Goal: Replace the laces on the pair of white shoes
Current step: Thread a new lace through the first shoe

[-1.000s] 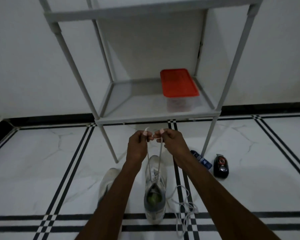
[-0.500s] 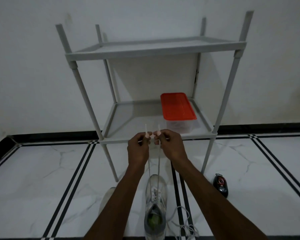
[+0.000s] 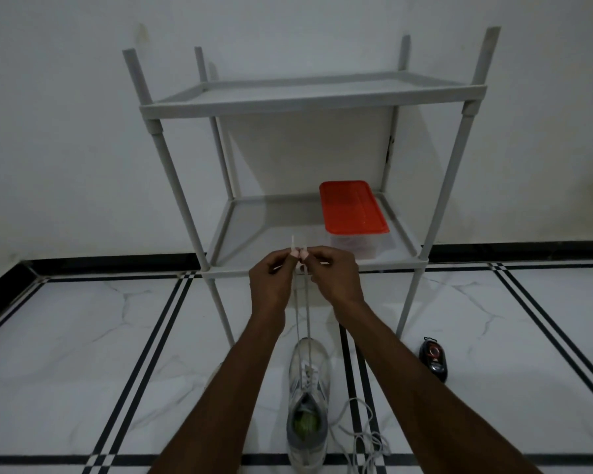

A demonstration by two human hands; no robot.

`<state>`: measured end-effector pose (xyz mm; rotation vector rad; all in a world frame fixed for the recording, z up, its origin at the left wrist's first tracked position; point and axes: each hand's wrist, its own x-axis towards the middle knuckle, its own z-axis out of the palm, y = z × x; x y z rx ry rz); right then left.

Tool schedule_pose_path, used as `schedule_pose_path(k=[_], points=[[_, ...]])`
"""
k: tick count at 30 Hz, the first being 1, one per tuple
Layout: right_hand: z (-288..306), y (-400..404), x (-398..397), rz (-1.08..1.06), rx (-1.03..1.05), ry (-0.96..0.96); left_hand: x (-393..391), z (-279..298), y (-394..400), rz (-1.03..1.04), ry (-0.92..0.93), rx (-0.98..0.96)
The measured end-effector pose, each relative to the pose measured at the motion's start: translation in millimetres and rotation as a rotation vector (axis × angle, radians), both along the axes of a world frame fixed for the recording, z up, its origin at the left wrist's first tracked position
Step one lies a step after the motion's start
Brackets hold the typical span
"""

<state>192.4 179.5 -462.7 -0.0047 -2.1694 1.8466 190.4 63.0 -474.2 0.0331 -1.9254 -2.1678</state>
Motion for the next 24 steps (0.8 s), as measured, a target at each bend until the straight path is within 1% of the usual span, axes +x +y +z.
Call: schedule_pose_path(k=[11, 15, 18, 21, 24], points=[[5, 1, -1, 0.016, 0.004, -0.034, 4, 1, -6, -0.041, -0.016, 0.038], [5, 1, -2, 0.015, -0.014, -0.049, 1, -1, -7, -0.041, -0.016, 0.030], [2, 4, 0, 0.025, 0.011, -0.055, 1, -4, -9, -0.041, -0.018, 0.019], [-16, 13, 4, -0.017, 0.048, -0.091, 2, -20, -15, 0.000, -0.042, -0.032], [-57, 30, 12, -0.089, 0.126, -0.170, 11, -62, -26, 0.052, -0.080, -0.115]])
